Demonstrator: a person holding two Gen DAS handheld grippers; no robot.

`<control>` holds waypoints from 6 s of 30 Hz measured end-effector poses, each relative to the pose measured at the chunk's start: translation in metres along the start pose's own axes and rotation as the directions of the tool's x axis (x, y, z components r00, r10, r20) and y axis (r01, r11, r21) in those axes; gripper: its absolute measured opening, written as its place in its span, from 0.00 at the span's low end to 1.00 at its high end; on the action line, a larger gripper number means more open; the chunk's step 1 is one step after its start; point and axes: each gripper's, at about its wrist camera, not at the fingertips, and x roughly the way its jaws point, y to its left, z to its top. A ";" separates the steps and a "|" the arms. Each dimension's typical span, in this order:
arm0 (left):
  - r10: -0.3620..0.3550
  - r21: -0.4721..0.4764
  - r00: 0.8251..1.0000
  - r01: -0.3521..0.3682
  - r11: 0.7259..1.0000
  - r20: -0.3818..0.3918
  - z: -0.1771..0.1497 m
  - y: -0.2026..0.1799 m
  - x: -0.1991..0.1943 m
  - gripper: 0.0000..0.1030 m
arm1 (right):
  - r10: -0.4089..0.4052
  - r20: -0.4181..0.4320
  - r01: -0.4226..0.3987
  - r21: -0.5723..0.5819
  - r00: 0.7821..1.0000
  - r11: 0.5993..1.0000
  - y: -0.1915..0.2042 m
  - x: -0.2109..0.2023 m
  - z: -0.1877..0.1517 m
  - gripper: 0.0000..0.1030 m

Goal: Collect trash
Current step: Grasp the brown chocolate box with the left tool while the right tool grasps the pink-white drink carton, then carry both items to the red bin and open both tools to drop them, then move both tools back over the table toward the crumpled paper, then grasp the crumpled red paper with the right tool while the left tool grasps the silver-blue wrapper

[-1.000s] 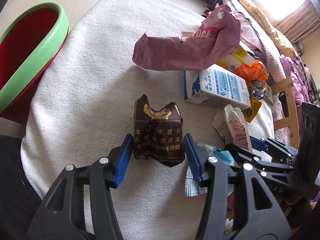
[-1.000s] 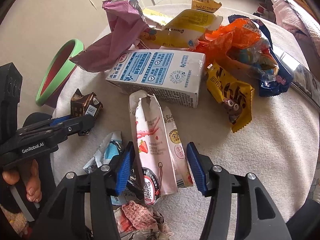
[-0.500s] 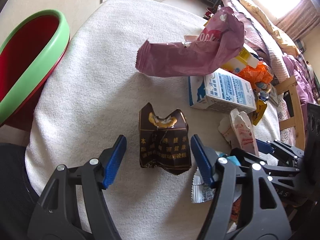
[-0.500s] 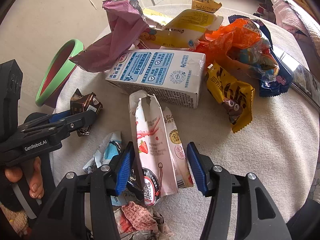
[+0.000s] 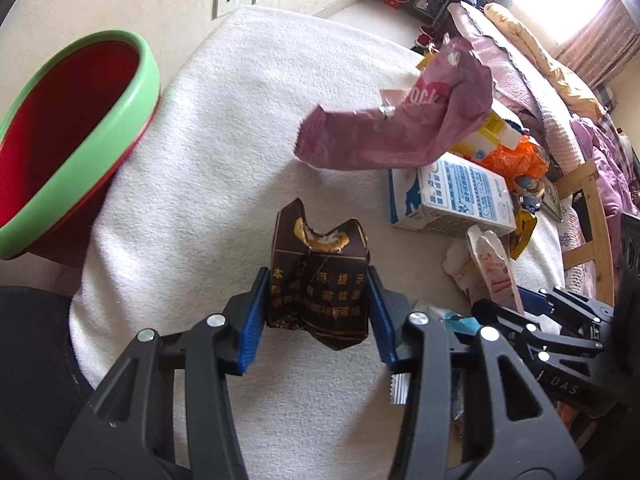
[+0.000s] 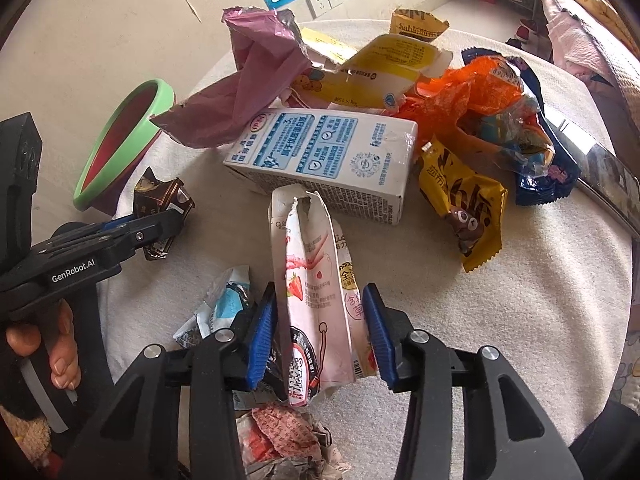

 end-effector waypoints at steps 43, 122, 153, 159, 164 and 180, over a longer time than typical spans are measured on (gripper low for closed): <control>0.059 -0.118 0.991 -0.045 0.992 0.118 0.014 0.040 -0.043 0.43 | 0.119 0.097 -0.103 -0.162 0.988 0.982 0.074 -0.022 0.028 0.37; 0.271 -0.379 0.932 -0.168 0.910 0.239 0.041 0.184 -0.098 0.43 | 0.242 0.088 -0.192 -0.381 0.966 0.904 0.193 0.003 0.093 0.37; 0.102 -0.224 0.981 -0.063 0.972 0.165 0.029 0.106 -0.066 0.61 | -0.019 -0.051 0.007 -0.222 0.999 0.975 0.033 -0.033 0.026 0.59; 0.038 -0.098 0.993 -0.027 0.995 0.110 0.018 0.060 -0.049 0.65 | 0.029 -0.199 -0.070 -0.198 0.980 0.978 0.015 -0.034 -0.020 0.69; -0.006 -0.025 0.997 0.008 1.000 0.071 0.014 0.029 -0.040 0.66 | 0.047 -0.271 -0.101 -0.189 0.961 0.977 0.016 -0.017 -0.041 0.50; -0.142 0.216 0.988 0.150 0.965 -0.054 -0.012 -0.051 -0.024 0.76 | -0.024 0.099 0.020 0.042 0.995 0.999 -0.031 -0.066 0.008 0.35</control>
